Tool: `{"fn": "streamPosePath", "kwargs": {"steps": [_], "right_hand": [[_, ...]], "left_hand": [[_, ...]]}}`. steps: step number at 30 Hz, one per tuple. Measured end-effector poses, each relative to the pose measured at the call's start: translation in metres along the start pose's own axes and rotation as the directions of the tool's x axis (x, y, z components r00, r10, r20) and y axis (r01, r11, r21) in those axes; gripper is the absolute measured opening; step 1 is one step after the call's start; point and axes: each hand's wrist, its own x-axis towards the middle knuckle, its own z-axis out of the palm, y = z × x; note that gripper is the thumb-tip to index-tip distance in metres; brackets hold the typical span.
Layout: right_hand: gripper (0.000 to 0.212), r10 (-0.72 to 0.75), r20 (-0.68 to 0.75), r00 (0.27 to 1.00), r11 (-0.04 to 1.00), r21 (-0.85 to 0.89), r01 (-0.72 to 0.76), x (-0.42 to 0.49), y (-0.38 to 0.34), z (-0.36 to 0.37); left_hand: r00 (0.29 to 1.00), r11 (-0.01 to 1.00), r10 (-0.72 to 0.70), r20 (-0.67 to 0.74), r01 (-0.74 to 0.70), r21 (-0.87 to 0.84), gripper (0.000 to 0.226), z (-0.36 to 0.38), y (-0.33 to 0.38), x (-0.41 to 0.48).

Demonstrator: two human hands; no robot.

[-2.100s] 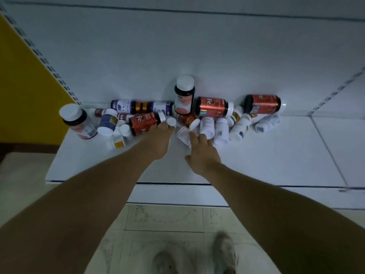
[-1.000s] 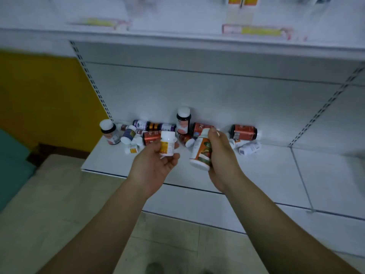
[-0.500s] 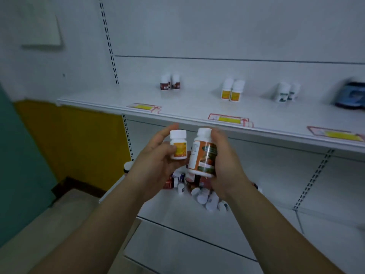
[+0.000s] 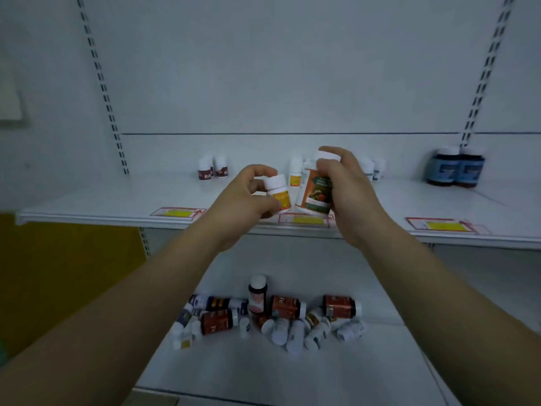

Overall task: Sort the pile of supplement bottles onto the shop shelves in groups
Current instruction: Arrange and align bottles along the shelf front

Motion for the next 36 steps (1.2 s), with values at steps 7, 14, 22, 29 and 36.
{"fn": "streamPosePath", "kwargs": {"steps": [7,14,22,29,36], "right_hand": [[0.033,0.031,-0.120,0.992,0.964,-0.260,-0.061,0.031,0.005,-0.013],[0.049,0.023,-0.112,0.993,0.897,-0.437,-0.070,0.039,0.020,-0.014],[0.050,-0.005,-0.085,0.996,0.843,-0.536,-0.042,0.043,0.028,-0.018],[0.049,-0.014,-0.087,0.996,0.829,-0.558,-0.037,0.046,0.031,-0.021],[0.057,-0.024,-0.103,0.994,0.829,-0.558,-0.038,0.048,0.034,-0.023]], "left_hand": [[0.992,0.906,-0.039,0.119,-0.015,0.422,0.045,-0.002,-0.010,0.065],[0.985,0.726,0.054,0.163,-0.151,0.671,0.045,0.003,-0.029,0.101],[0.976,0.537,0.137,0.170,-0.217,0.815,0.041,0.009,-0.041,0.128],[0.977,0.517,0.147,0.152,-0.207,0.831,0.043,0.013,-0.049,0.143],[0.987,0.570,0.119,0.104,-0.154,0.807,0.053,0.014,-0.052,0.150]]}}
